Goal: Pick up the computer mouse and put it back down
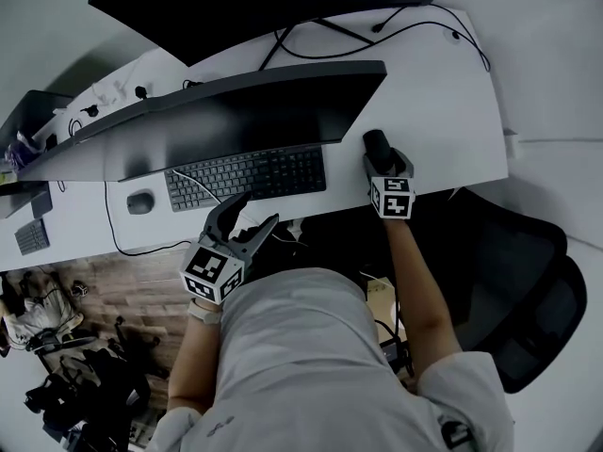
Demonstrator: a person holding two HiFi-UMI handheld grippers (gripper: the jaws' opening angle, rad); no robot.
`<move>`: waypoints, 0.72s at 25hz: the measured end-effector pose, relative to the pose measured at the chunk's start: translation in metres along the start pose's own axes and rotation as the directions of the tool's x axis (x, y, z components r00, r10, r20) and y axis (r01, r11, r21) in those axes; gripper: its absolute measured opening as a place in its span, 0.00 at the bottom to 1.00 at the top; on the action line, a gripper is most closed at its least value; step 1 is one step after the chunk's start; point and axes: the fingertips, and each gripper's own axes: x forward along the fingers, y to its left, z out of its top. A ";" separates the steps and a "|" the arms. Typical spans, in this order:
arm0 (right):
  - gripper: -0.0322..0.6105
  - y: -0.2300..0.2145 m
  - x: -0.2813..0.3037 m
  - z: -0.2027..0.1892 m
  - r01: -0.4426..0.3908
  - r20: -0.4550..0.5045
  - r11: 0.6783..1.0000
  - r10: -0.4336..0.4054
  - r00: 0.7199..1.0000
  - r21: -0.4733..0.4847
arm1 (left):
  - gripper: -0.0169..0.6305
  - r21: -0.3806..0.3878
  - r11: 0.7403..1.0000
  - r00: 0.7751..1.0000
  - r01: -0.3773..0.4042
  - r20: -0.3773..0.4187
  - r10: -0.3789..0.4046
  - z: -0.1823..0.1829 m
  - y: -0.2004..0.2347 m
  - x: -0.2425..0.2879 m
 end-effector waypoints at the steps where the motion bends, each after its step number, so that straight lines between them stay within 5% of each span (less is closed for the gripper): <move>1: 0.50 0.000 0.002 0.002 0.002 0.002 1.000 -0.002 1.000 -0.006 | 0.45 0.002 1.000 1.000 0.001 -0.003 -0.001 0.000 0.000 0.000; 18: 0.50 0.006 0.021 0.021 -0.029 0.018 1.000 0.029 0.999 -0.013 | 0.45 0.015 1.000 1.000 0.010 -0.028 -0.009 -0.007 -0.001 0.002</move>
